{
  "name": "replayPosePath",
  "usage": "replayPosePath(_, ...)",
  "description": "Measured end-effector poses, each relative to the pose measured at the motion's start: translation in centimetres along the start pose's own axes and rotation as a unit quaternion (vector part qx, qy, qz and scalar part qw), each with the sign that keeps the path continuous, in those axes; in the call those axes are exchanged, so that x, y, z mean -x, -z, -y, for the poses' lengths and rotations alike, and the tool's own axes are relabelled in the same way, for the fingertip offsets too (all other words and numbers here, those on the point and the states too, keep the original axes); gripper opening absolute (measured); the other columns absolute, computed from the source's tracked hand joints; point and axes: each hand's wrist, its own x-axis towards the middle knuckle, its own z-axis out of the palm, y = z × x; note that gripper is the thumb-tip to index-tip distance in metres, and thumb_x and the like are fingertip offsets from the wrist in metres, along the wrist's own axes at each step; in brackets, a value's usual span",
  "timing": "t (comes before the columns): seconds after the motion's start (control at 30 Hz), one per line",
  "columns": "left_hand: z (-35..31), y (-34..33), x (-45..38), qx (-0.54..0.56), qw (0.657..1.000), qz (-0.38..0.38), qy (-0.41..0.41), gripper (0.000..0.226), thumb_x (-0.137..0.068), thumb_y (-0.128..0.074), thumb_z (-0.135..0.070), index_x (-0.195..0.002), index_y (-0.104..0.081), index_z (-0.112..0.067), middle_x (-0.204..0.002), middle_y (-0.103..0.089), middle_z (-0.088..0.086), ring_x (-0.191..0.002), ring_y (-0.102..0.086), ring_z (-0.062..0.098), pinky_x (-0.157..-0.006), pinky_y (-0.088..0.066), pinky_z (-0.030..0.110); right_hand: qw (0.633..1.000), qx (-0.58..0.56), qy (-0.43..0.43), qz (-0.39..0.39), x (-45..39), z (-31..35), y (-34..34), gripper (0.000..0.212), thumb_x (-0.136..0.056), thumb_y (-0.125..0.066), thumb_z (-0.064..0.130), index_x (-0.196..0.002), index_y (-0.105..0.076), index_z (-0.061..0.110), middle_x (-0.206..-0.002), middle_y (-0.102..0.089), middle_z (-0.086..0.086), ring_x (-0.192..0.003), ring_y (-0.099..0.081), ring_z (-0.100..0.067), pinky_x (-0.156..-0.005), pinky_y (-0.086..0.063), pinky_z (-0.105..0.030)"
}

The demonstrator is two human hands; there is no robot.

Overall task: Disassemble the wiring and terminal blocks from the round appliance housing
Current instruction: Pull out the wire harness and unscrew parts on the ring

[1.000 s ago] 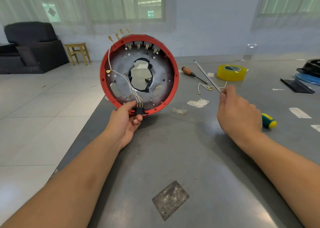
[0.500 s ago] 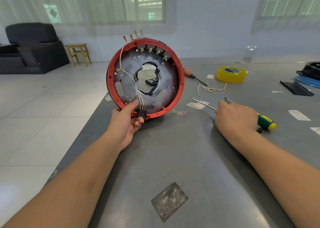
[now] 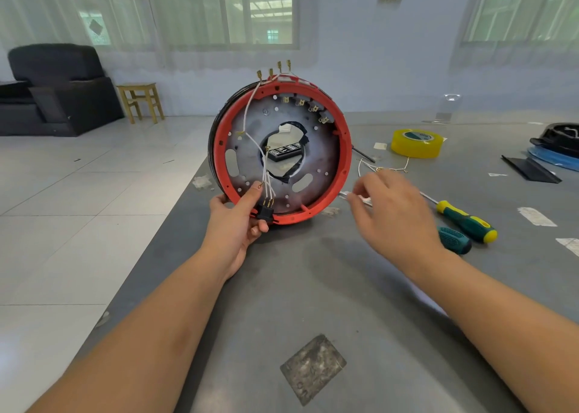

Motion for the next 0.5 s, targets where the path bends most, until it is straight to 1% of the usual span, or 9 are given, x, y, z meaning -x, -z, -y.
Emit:
replayPosePath(0.1,0.1,0.0,-0.1,-0.003,1.000,-0.003,-0.001,0.066,-0.087,-0.084,-0.043,-0.132,-0.042,-0.017,-0.104,-0.072,0.007,-0.045,-0.054,0.017,-0.043,-0.046,0.024,0.987,-0.152,0.024,0.041,-1.1,3.1,-0.9,0.007,-0.097,-0.063,0.024,-0.097,-0.067,0.018,-0.095,-0.062,0.002,-0.088,-0.058,-0.018,-0.081,-0.047,-0.035)
replayPosePath(0.17,0.1,0.0,-0.1,-0.001,1.000,-0.003,-0.007,0.069,-0.085,-0.085,-0.045,-0.133,-0.043,-0.016,-0.098,-0.072,0.006,-0.045,-0.054,0.018,-0.040,-0.044,0.023,0.977,-0.195,0.043,0.071,-2.2,4.8,-1.8,0.010,-0.098,-0.063,0.021,-0.102,-0.070,0.016,-0.098,-0.065,0.002,-0.090,-0.059,-0.016,-0.086,-0.049,-0.036)
replayPosePath(0.2,0.1,0.0,-0.1,-0.002,1.000,-0.001,-0.010,0.071,-0.085,-0.085,-0.046,-0.133,-0.044,-0.016,-0.099,-0.072,0.007,-0.045,-0.055,0.018,-0.040,-0.044,0.023,0.974,-0.207,0.041,0.079,-2.7,5.4,-2.3,0.012,-0.098,-0.063,0.021,-0.103,-0.071,0.016,-0.099,-0.066,0.002,-0.091,-0.060,-0.016,-0.088,-0.049,-0.038)
replayPosePath(0.3,0.2,0.1,-0.2,-0.010,1.000,0.010,-0.017,0.076,-0.082,-0.085,-0.052,-0.135,-0.045,-0.015,-0.108,-0.071,0.016,-0.046,-0.056,0.020,-0.041,-0.045,0.023,0.982,-0.175,0.029,0.070,-3.6,7.1,-3.8,0.013,-0.097,-0.062,0.028,-0.100,-0.072,0.020,-0.097,-0.070,0.005,-0.096,-0.063,-0.018,-0.093,-0.046,-0.042)
replayPosePath(0.37,0.2,0.1,-0.2,-0.014,1.000,0.016,-0.020,0.080,-0.081,-0.084,-0.055,-0.137,-0.046,-0.013,-0.101,-0.071,0.017,-0.048,-0.057,0.021,-0.041,-0.046,0.024,0.987,-0.148,0.022,0.054,-3.3,7.8,-4.7,0.013,-0.096,-0.061,0.033,-0.096,-0.071,0.026,-0.093,-0.071,0.010,-0.095,-0.063,-0.015,-0.099,-0.038,-0.040)
replayPosePath(0.43,0.2,0.1,-0.2,-0.017,0.999,0.019,-0.022,0.082,-0.080,-0.083,-0.057,-0.138,-0.046,-0.011,-0.095,-0.072,0.015,-0.049,-0.058,0.021,-0.041,-0.046,0.024,0.988,-0.152,0.016,0.037,-3.1,8.0,-5.5,0.011,-0.096,-0.060,0.033,-0.092,-0.069,0.028,-0.088,-0.070,0.013,-0.091,-0.062,-0.011,-0.103,-0.031,-0.038)
replayPosePath(0.5,0.2,0.1,-0.2,-0.019,0.999,0.020,-0.024,0.083,-0.080,-0.083,-0.058,-0.138,-0.047,-0.011,-0.098,-0.071,0.017,-0.050,-0.059,0.021,-0.041,-0.046,0.023,0.986,-0.162,0.015,0.026,-3.0,7.9,-5.9,0.009,-0.095,-0.061,0.032,-0.090,-0.068,0.028,-0.087,-0.069,0.014,-0.089,-0.062,-0.010,-0.104,-0.030,-0.038)
